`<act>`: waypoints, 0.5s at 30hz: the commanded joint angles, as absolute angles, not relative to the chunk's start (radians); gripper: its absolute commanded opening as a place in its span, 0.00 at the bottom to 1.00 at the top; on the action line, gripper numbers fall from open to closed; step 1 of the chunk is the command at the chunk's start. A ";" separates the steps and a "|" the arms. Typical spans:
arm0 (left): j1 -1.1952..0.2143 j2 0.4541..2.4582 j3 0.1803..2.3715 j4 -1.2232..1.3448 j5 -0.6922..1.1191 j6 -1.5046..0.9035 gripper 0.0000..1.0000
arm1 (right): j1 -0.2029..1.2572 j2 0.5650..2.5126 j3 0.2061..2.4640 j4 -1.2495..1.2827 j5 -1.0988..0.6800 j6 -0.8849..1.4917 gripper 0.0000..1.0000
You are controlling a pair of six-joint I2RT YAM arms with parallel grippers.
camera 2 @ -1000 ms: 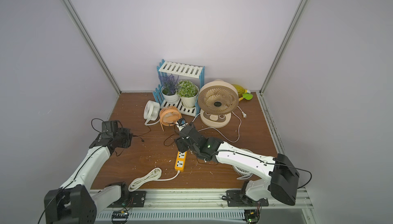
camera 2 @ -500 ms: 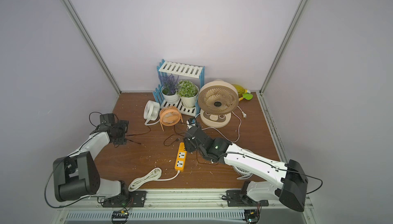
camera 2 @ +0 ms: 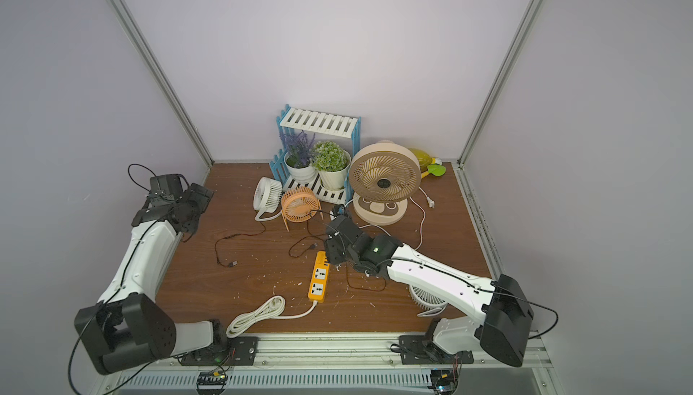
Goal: Unplug the desk fan from the power strip
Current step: Place the plug at the center of the board, then remove the plug from the socket.
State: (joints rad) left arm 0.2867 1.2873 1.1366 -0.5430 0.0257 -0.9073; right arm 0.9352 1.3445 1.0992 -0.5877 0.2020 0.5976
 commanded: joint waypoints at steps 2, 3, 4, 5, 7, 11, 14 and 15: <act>0.197 1.222 1.135 -0.626 0.038 -0.850 0.99 | 0.902 1.386 1.142 -0.620 0.145 0.597 0.59; 0.138 1.210 1.128 -0.625 0.047 -0.852 0.99 | 0.900 1.398 1.145 -0.618 0.137 0.600 0.59; 0.082 1.200 1.117 -0.622 0.055 -0.859 0.99 | 0.899 1.411 1.147 -0.612 0.132 0.601 0.59; 0.014 1.192 1.106 -0.621 0.062 -0.860 0.99 | 0.899 1.419 1.147 -0.603 0.132 0.605 0.60; -0.113 1.181 1.075 -0.623 0.073 -0.847 0.99 | 0.898 1.431 1.140 -0.576 0.133 0.621 0.59; -0.307 1.164 0.963 -0.621 0.164 -0.869 0.92 | 0.894 1.475 1.132 -0.541 0.098 0.626 0.59; -0.407 1.174 0.876 -0.596 0.264 -0.863 0.88 | 0.881 1.525 1.158 -0.552 0.033 0.548 0.60; -0.432 1.187 0.855 -0.588 0.299 -0.856 0.88 | 0.871 1.535 1.168 -0.563 0.016 0.515 0.61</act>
